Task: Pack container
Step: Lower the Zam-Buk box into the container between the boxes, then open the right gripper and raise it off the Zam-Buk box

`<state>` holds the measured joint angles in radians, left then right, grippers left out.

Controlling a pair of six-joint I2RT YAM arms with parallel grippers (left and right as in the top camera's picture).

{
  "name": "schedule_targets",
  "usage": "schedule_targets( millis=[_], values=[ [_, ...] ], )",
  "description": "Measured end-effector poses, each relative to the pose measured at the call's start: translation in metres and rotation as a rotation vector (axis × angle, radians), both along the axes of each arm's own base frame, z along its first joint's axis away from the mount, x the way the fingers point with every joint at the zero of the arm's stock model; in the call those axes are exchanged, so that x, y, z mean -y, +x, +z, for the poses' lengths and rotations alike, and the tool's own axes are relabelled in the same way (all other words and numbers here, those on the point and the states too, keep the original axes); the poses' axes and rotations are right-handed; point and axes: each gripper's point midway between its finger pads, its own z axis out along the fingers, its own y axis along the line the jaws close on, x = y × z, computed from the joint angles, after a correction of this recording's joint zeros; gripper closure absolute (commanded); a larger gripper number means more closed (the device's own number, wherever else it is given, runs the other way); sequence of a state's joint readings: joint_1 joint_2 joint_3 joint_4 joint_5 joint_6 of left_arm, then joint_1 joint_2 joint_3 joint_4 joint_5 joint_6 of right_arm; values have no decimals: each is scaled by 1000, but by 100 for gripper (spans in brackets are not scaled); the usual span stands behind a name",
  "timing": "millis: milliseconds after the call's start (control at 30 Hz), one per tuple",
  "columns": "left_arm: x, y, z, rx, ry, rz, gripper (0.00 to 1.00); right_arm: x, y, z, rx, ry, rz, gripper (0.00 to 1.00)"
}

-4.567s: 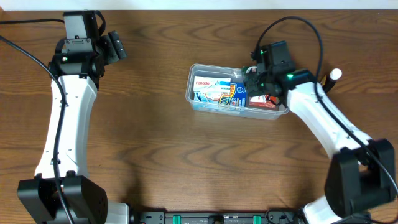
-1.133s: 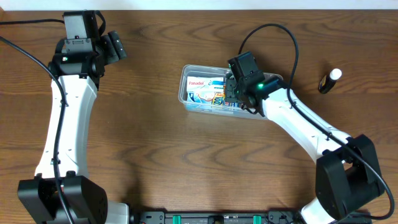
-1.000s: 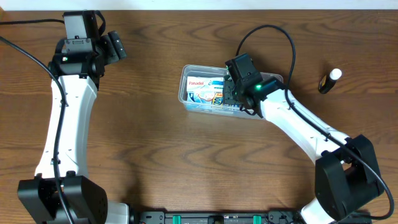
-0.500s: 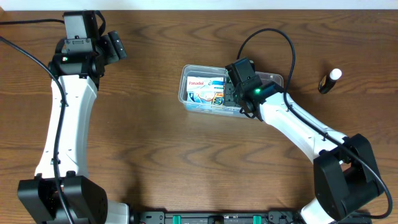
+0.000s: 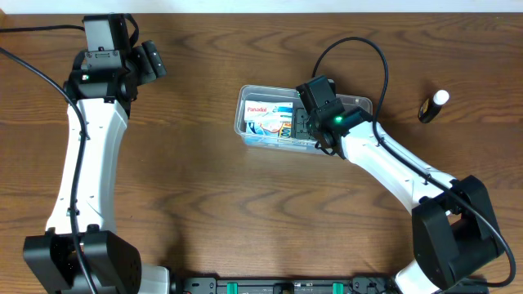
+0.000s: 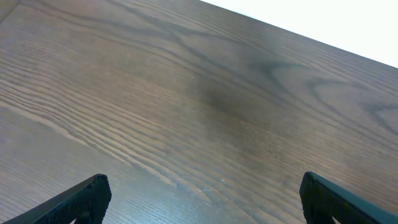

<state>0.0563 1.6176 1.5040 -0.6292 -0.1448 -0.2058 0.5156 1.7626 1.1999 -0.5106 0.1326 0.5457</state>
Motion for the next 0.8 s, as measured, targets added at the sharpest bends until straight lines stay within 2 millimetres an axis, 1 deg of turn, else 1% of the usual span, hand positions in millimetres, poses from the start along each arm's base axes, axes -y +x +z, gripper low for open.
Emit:
schedule_targets(
  millis=[100,200,267,433,500,567,600,667,700,733,800],
  values=[
    [0,0,0,0,0,0,2,0,0,0,0,0,0,32],
    [0,0,0,0,0,0,2,-1,2,1,8,1,6,38],
    [0,0,0,0,0,0,2,-2,3,2,15,-2,18,41],
    [0,0,0,0,0,0,2,4,-7,1,-18,-42,53,41],
    [0,0,0,0,0,0,2,7,-12,10,-18,-55,72,44],
    [0,0,0,0,0,0,2,9,-16,27,4,-51,84,48],
    [0,0,0,0,0,0,2,10,-18,38,20,-47,91,51],
    [0,0,0,0,0,0,2,13,-22,60,54,-39,101,74],
    [0,0,0,0,0,0,2,15,-25,70,66,-36,102,88],
    [0,0,0,0,0,0,2,17,-29,78,74,-34,103,99],
    [0,0,0,0,0,0,2,22,-37,85,66,-42,105,99]
  ],
)
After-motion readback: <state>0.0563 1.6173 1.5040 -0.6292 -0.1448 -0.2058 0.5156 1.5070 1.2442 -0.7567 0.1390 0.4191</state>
